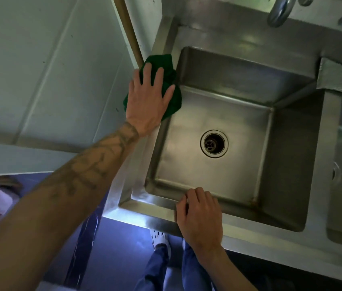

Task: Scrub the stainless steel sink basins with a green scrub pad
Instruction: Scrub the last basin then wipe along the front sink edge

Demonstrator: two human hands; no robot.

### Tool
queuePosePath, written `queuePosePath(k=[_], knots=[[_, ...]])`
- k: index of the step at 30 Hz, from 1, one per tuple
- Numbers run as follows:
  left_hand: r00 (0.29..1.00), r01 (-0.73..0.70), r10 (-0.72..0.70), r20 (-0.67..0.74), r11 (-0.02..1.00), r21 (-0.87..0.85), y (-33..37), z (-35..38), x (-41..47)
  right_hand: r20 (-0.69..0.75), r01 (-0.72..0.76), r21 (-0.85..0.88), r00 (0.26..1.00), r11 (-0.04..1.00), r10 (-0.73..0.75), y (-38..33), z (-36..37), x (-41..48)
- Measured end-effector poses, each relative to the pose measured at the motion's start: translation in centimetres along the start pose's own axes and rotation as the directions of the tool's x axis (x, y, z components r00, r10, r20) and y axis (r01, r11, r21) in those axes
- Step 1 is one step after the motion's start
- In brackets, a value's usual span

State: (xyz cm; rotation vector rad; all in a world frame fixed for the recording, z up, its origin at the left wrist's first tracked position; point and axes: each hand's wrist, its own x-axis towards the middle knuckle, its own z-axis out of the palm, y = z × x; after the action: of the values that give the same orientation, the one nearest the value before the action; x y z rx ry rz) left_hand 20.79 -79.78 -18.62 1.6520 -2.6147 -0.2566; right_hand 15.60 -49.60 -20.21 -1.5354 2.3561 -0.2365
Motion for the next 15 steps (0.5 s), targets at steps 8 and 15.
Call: queuePosePath(k=[8, 15], knots=[[1.000, 0.018, -0.017, -0.008, 0.999, 0.039, 0.8, -0.3, 1.9, 0.001, -0.008, 0.009, 1.000, 1.000, 0.008, -0.1, 0.0, -0.1], [0.999, 0.041, -0.041, -0.015, 0.999, 0.032, 1.5, -0.6, 4.4, 0.005, -0.022, 0.010, 1.000, 1.000, 0.022, -0.1, 0.0, -0.2]])
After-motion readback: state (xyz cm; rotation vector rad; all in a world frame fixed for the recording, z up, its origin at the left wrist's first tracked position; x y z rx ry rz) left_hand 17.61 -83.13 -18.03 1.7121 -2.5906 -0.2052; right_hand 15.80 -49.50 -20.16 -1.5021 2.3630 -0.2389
